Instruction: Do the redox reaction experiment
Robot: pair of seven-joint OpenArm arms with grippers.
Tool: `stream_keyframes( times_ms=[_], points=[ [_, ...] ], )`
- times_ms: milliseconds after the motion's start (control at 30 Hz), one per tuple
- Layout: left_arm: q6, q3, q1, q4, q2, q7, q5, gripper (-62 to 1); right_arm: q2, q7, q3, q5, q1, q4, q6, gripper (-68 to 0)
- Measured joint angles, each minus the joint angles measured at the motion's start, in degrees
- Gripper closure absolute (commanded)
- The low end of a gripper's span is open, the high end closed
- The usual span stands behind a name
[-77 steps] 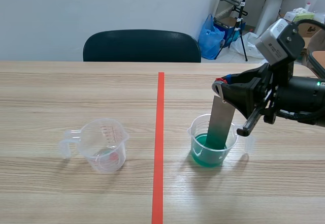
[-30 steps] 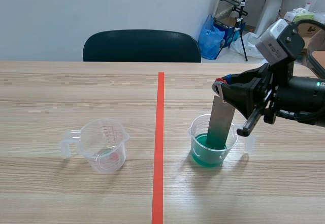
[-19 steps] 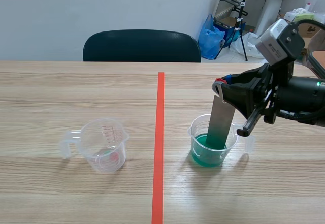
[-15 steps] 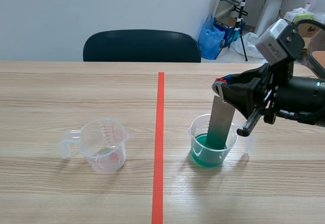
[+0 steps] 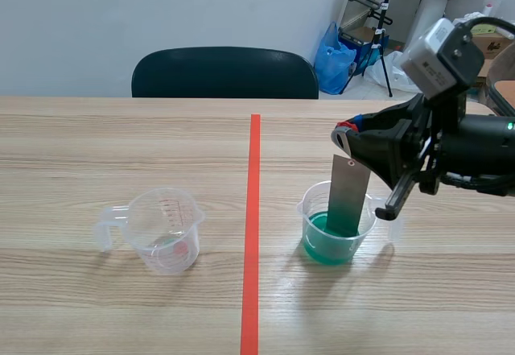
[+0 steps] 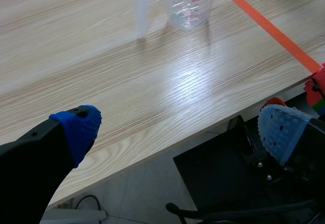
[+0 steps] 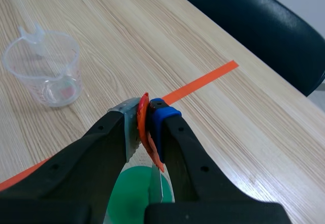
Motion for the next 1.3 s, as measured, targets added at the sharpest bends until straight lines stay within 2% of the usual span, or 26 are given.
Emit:
stream_keyframes(
  times_ms=[267,400,700,833,1033,1167,1300],
  points=[
    [0.0,0.0,0.0,0.0,0.0,0.0,0.0,-62.3,0.0,-2.2,4.1,0.3,-5.2,9.3,0.2,-0.6],
    [0.0,0.0,0.0,0.0,0.0,0.0,0.0,-62.3,0.0,-5.8,5.6,3.3,-6.1,12.7,0.2,-0.6],
    [0.0,0.0,0.0,0.0,0.0,0.0,0.0,-62.3,0.1,-14.8,7.4,13.1,-6.0,17.4,0.2,-0.6],
    [0.0,0.0,0.0,0.0,0.0,0.0,0.0,-62.3,0.1,-17.5,8.2,15.5,-6.0,19.8,0.2,-0.6],
    [0.0,0.0,0.0,0.0,0.0,0.0,0.0,-62.3,0.1,-19.1,9.6,16.5,-6.0,23.1,0.2,-0.6],
    [0.0,0.0,0.0,0.0,0.0,0.0,0.0,-62.3,0.1,-20.5,10.8,19.4,-6.0,25.1,0.2,-0.6],
    [0.0,0.0,0.0,0.0,0.0,0.0,0.0,-62.3,0.1,-21.4,11.5,20.2,-6.0,26.5,0.2,-0.6]
  ],
)
